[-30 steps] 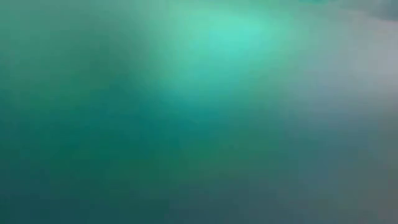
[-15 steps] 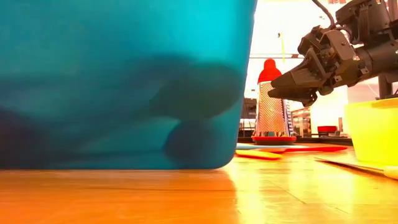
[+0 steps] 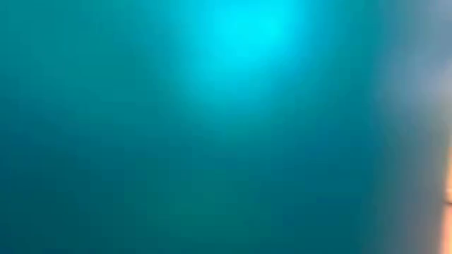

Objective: Pick & Place Kitchen Items
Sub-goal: Put the yellow table knife into the yellow bin

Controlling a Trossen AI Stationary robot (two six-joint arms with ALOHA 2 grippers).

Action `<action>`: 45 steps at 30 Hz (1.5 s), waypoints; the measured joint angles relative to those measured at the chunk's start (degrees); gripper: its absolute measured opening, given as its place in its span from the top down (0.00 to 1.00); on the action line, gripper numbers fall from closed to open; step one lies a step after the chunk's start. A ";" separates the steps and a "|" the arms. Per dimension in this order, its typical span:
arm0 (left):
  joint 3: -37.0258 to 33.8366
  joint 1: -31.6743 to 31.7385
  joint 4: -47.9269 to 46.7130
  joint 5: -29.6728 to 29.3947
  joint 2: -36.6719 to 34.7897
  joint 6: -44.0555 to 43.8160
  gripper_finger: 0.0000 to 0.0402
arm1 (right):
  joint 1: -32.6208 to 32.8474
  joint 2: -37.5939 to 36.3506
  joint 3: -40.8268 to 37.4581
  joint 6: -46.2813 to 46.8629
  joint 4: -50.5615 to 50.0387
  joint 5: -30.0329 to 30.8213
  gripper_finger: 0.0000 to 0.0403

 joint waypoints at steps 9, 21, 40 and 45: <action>0.02 0.73 -0.60 0.04 -3.68 -0.51 0.64 | 0.00 0.00 0.00 -3.47 0.00 -0.01 0.51; 0.07 8.82 -4.45 0.73 -12.85 -6.74 0.64 | -0.02 0.00 0.00 -24.24 -1.87 -0.04 0.51; 0.04 12.33 -24.56 0.60 -12.57 -32.51 0.64 | -1.88 0.00 -6.14 -25.62 13.90 -1.60 0.51; 0.04 9.77 -33.19 -1.49 -12.55 -38.84 0.64 | -1.88 0.00 -6.14 -23.53 16.25 -1.60 0.51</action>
